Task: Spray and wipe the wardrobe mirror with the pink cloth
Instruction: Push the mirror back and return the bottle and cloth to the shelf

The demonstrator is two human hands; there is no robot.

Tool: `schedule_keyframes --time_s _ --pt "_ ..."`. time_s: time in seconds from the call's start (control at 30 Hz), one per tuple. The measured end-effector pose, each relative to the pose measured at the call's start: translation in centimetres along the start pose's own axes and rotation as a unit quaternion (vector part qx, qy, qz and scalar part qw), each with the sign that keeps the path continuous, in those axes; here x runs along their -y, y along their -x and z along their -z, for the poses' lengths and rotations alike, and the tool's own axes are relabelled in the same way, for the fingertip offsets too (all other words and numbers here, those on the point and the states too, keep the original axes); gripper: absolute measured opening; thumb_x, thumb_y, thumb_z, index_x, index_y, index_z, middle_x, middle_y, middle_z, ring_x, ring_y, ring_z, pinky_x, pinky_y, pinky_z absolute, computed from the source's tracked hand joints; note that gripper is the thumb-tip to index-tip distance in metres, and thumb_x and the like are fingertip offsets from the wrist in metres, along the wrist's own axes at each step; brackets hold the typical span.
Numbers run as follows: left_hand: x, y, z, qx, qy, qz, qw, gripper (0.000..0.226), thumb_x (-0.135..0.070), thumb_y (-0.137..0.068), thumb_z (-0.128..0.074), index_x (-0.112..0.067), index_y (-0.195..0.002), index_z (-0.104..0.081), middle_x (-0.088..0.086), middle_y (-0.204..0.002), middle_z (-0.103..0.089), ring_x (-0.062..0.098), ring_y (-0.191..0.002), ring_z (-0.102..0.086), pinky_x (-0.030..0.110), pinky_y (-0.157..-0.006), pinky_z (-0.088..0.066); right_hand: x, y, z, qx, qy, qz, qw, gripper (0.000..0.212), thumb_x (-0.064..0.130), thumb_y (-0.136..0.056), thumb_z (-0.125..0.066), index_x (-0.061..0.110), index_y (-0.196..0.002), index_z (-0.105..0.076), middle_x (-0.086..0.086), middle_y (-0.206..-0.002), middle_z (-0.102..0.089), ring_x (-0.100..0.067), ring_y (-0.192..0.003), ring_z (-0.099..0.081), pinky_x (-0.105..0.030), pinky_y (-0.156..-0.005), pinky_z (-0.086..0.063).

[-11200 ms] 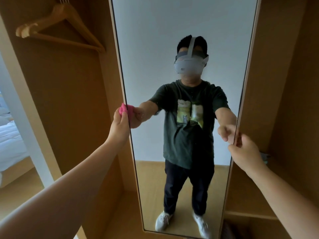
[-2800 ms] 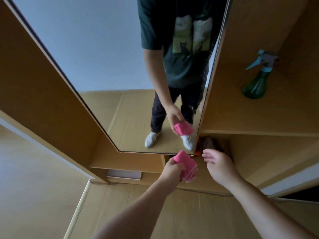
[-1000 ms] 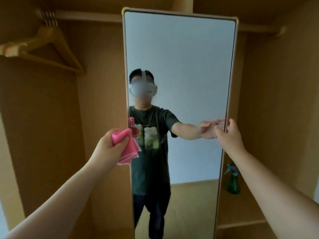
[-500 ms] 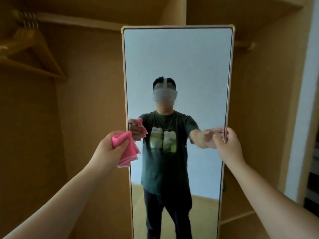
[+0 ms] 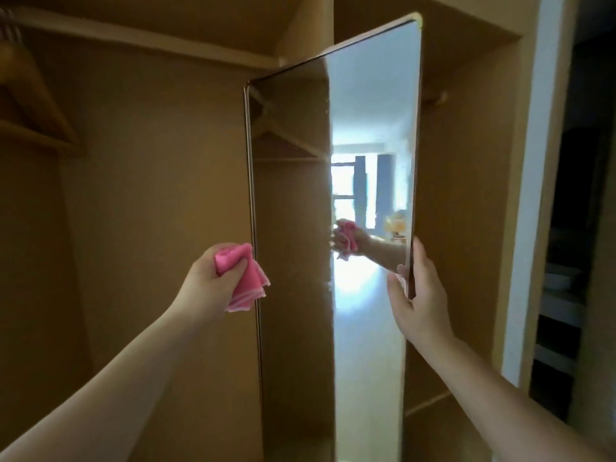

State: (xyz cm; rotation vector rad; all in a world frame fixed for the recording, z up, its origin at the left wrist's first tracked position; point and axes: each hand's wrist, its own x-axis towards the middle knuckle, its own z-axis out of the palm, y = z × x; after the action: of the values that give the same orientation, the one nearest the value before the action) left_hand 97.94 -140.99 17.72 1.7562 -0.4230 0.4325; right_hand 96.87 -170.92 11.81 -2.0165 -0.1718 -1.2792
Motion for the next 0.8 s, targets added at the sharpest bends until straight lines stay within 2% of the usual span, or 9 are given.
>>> schedule_keyframes --time_s 0.07,0.2,0.3,0.37,0.4,0.47,0.53,0.67,0.8 --pt "0.2 -0.2 0.1 0.007 -0.004 0.006 1.0 0.021 -0.022 -0.095 -0.055 -0.025 -0.115 -0.051 0.003 -0.096 -0.065 0.013 -0.07 -0.07 0.032 -0.053 -0.059 0.2 0.4 -0.4 -0.021 0.029 0.041 0.999 0.066 0.041 -0.095 -0.048 0.019 -0.152 -0.023 -0.003 -0.14 -0.048 0.001 -0.115 -0.039 -0.018 -0.092 -0.038" --pt "1.1 -0.8 0.5 0.012 -0.011 0.019 1.0 0.024 -0.024 -0.094 -0.056 -0.025 -0.117 -0.05 0.007 -0.101 -0.065 0.023 -0.082 -0.07 0.039 -0.056 -0.06 0.9 0.9 -1.4 -0.06 0.069 0.129 0.987 0.067 0.046 -0.096 -0.04 0.006 -0.148 -0.028 -0.011 -0.115 -0.058 -0.013 -0.099 -0.052 -0.011 -0.085 -0.033" --pt "1.7 -1.1 1.0 0.019 0.009 0.015 1.0 0.02 -0.024 -0.096 -0.055 -0.025 -0.115 -0.051 0.011 -0.098 -0.07 0.027 -0.081 -0.072 0.043 -0.06 -0.06 1.9 1.4 -2.0 -0.076 0.077 0.167 0.98 0.064 0.048 -0.098 -0.034 0.005 -0.144 -0.026 -0.009 -0.103 -0.056 -0.01 -0.092 -0.046 -0.02 -0.082 -0.039" --pt "2.1 -1.2 1.3 0.029 0.025 0.003 0.999 0.018 -0.022 -0.099 -0.051 -0.024 -0.116 -0.051 0.011 -0.092 -0.072 0.03 -0.081 -0.072 0.048 -0.062 -0.059 2.6 1.7 -2.7 -0.064 0.082 0.178 0.978 0.066 0.044 -0.096 -0.039 0.002 -0.145 -0.023 -0.014 -0.112 -0.054 -0.017 -0.1 -0.047 -0.031 -0.086 -0.044" --pt "2.2 -1.2 1.4 0.033 0.026 -0.002 0.999 0.018 -0.021 -0.1 -0.05 -0.023 -0.117 -0.051 0.011 -0.09 -0.073 0.03 -0.081 -0.072 0.049 -0.062 -0.059 3.0 1.9 -3.1 -0.054 0.087 0.183 0.978 0.068 0.041 -0.094 -0.041 0.001 -0.145 -0.021 -0.018 -0.124 -0.05 -0.023 -0.111 -0.048 -0.036 -0.095 -0.044" --pt "2.4 -1.1 1.7 0.035 0.027 -0.007 0.999 0.017 -0.02 -0.1 -0.048 -0.022 -0.117 -0.05 0.01 -0.088 -0.073 0.029 -0.081 -0.072 0.049 -0.062 -0.059 3.8 2.2 -3.7 -0.041 0.101 0.189 0.976 0.071 0.04 -0.092 -0.042 0.002 -0.147 -0.016 -0.02 -0.145 -0.034 -0.031 -0.133 -0.036 -0.037 -0.112 -0.032" --pt "2.5 -1.0 1.9 0.036 0.036 -0.008 0.999 0.015 -0.02 -0.1 -0.048 -0.023 -0.115 -0.05 0.009 -0.088 -0.074 0.029 -0.081 -0.072 0.049 -0.063 -0.059 4.4 2.2 -4.1 -0.031 0.127 0.196 0.972 0.074 0.043 -0.093 -0.04 0.004 -0.15 -0.011 -0.02 -0.155 -0.019 -0.033 -0.143 -0.024 -0.043 -0.116 -0.026" --pt "2.7 -0.7 2.3 0.038 0.045 -0.011 0.998 0.013 -0.018 -0.1 -0.047 -0.025 -0.111 -0.05 0.009 -0.085 -0.074 0.03 -0.079 -0.072 0.053 -0.064 -0.058 4.6 2.0 -3.9 -0.027 0.191 0.207 0.959 0.078 0.039 -0.093 -0.042 -0.005 -0.148 -0.01 -0.024 -0.158 -0.005 -0.037 -0.148 -0.007 -0.057 -0.116 -0.022" --pt "3.0 -0.7 2.5 0.047 0.048 -0.008 0.998 0.012 -0.017 -0.1 -0.048 -0.025 -0.11 -0.05 0.009 -0.083 -0.074 0.031 -0.078 -0.071 0.054 -0.063 -0.057 4.6 1.9 -4.4 -0.023 0.201 0.204 0.958 0.078 0.036 -0.092 -0.044 -0.008 -0.148 -0.011 -0.024 -0.159 -0.005 -0.036 -0.149 -0.006 -0.051 -0.12 -0.015"
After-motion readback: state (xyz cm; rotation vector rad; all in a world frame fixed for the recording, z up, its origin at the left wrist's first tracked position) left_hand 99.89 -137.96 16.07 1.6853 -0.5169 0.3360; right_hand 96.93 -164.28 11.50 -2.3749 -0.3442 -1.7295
